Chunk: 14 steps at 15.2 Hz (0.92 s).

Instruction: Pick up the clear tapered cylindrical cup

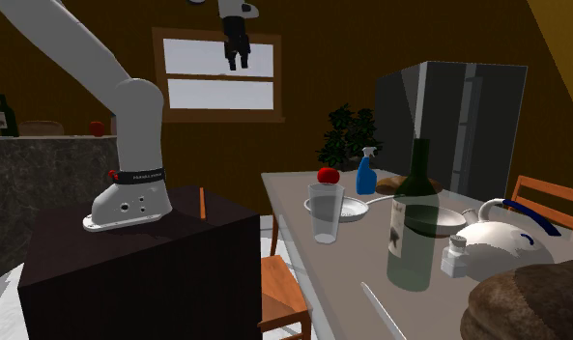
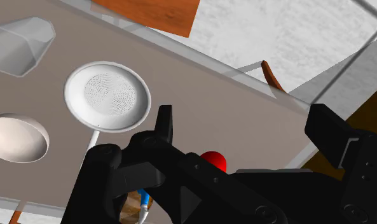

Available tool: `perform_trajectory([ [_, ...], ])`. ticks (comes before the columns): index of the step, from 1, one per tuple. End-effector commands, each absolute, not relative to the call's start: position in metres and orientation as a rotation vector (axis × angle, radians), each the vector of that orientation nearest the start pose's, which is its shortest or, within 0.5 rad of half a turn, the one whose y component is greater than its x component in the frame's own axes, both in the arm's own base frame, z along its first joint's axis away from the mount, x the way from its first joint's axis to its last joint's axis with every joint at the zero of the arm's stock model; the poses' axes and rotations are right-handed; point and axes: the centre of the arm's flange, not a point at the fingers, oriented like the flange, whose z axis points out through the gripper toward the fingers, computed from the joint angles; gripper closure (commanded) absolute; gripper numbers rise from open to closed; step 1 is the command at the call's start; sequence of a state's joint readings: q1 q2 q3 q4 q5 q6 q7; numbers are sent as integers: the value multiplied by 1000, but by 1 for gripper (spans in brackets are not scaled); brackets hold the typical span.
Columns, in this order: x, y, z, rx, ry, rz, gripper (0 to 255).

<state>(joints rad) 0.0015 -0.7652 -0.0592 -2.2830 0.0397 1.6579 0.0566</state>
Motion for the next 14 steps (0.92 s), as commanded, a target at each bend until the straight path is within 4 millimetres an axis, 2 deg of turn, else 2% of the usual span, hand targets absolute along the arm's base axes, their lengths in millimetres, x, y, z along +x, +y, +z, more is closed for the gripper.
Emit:
perform_trajectory([
  [1, 321, -21, 627, -3049, 155, -212, 0],
  [14, 336, -150, 513, -3044, 136, -199, 0],
])
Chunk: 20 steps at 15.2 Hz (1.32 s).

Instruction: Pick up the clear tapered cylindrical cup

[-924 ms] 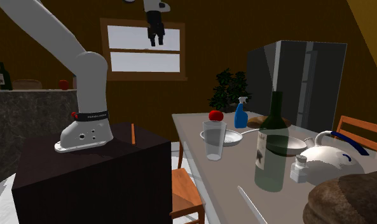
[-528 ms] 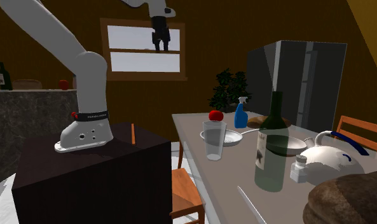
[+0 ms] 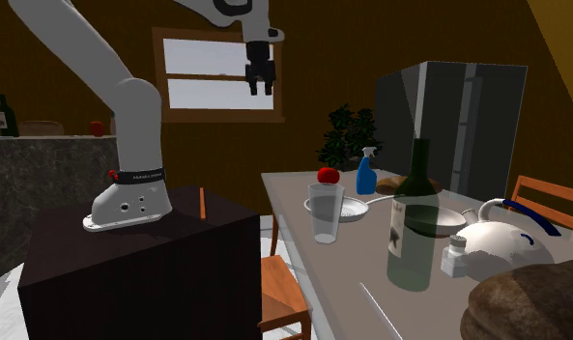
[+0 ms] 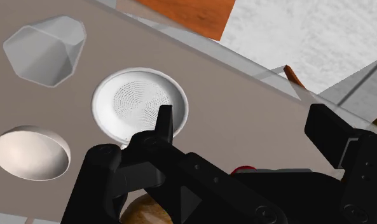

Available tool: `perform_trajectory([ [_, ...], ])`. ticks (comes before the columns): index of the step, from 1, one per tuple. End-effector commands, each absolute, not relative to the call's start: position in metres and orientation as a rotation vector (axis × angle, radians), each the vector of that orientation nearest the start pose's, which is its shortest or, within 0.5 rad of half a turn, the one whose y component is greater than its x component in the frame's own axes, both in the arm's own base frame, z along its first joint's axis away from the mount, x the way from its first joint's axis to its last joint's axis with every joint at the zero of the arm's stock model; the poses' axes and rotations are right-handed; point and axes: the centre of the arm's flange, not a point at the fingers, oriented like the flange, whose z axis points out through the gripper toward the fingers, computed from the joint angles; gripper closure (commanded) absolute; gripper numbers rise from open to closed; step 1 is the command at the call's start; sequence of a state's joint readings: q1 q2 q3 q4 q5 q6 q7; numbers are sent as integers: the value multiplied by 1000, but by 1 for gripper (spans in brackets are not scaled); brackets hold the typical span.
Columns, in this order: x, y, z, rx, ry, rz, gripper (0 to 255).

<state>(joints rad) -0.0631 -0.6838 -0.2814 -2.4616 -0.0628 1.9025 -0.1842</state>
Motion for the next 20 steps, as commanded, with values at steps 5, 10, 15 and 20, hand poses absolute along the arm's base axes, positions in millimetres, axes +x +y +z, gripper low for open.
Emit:
perform_trajectory([
  [5, 341, -200, 469, -3043, 128, -194, 0],
  [10, 347, -249, 425, -3041, 121, -189, 0],
  [15, 353, -298, 381, -3039, 114, -184, 0],
  [20, 359, -347, 337, -3038, 106, -179, 0],
])
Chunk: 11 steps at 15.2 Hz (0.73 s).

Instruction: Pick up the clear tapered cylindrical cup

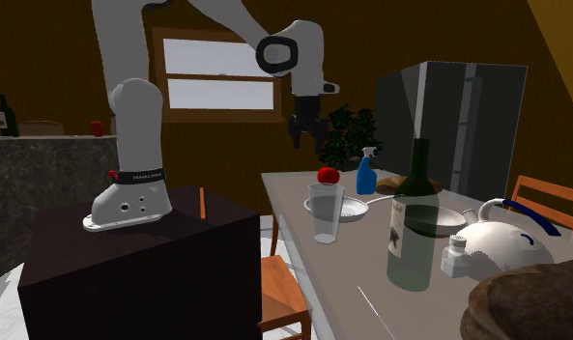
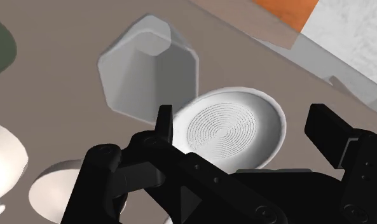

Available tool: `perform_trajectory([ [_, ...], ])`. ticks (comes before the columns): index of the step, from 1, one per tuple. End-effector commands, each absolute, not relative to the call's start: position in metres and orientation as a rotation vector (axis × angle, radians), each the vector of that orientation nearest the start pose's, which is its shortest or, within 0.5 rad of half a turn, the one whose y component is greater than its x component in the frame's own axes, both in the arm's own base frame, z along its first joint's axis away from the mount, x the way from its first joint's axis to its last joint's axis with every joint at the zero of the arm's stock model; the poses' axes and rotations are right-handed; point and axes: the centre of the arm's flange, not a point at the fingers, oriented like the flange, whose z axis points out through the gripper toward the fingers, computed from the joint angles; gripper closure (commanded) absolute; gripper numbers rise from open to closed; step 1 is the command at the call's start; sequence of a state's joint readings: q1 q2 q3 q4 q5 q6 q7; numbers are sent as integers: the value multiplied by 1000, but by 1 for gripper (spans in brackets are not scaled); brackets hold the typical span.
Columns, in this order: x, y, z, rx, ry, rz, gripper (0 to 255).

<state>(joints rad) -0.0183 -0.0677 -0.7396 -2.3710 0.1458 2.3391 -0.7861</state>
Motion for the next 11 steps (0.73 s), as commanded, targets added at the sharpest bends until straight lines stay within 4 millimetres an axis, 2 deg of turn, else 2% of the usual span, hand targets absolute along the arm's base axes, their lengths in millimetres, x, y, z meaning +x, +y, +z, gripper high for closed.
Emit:
perform_trajectory([
  [1, 360, -357, 328, -3037, 105, -178, 0],
  [10, 371, -445, 249, -3034, 92, -169, 0],
  [11, 371, -445, 244, -3034, 92, -169, 0],
])
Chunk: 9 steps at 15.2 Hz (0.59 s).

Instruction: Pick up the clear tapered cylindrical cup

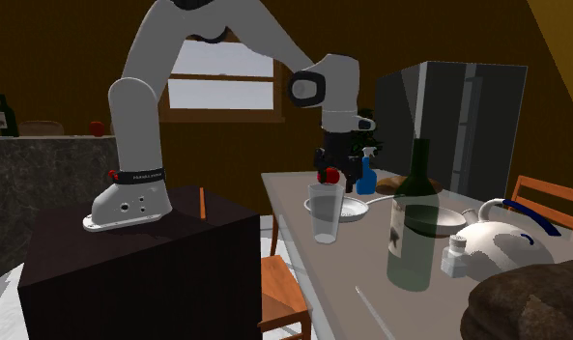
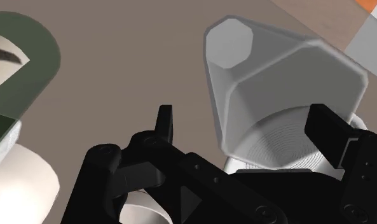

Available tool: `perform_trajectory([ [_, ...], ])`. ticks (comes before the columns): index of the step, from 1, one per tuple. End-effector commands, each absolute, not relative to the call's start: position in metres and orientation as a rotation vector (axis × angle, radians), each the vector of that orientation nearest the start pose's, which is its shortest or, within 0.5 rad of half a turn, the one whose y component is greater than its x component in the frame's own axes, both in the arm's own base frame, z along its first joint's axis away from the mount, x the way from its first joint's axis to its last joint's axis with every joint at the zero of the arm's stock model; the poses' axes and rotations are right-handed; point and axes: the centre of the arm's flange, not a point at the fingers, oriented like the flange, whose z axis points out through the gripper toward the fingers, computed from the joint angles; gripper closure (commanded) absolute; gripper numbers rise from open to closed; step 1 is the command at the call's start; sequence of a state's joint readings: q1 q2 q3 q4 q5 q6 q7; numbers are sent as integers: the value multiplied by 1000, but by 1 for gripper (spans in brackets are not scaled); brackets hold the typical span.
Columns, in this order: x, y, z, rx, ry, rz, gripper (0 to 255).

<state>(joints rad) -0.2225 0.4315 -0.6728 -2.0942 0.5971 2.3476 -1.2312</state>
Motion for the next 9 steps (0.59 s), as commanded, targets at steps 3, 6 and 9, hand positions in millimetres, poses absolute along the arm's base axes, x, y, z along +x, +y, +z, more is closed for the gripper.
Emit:
perform_trajectory([
  [3, 371, -445, 228, -3034, 92, -169, 0],
  [6, 371, -445, 212, -3034, 92, -169, 0],
  [9, 371, -445, 209, -3034, 92, -169, 0],
])
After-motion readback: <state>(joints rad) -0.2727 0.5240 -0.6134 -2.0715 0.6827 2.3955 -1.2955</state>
